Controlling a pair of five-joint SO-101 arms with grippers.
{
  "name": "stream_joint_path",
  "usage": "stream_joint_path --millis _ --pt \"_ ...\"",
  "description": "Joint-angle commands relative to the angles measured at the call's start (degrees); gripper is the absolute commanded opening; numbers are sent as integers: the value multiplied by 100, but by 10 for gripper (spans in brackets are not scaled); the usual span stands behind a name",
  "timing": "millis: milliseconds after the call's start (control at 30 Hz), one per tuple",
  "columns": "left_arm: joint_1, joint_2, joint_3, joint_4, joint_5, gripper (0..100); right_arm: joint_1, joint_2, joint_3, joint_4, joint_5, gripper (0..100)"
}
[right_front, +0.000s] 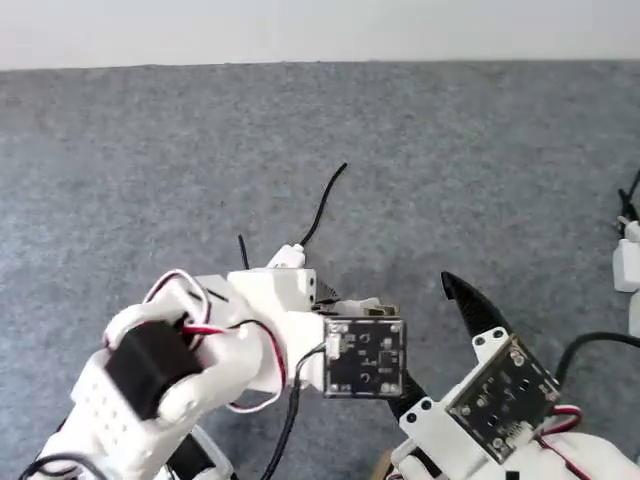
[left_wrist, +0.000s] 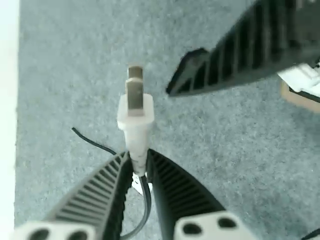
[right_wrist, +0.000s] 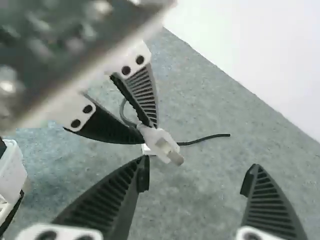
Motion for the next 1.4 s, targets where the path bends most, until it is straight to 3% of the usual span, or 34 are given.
stream_joint_path --millis 0,367,600,1367 --pt "62 -149 -66 176 229 11 -48 207 -220 145 -44 314" --pt "1099 -185 92 176 589 11 -31 145 290 -13 237 314" --pt "1116 -492 -31 185 659 11 998 145 457 -189 387 314" --pt "993 -985 242 185 642 11 1033 -365 1451 -602 193 314"
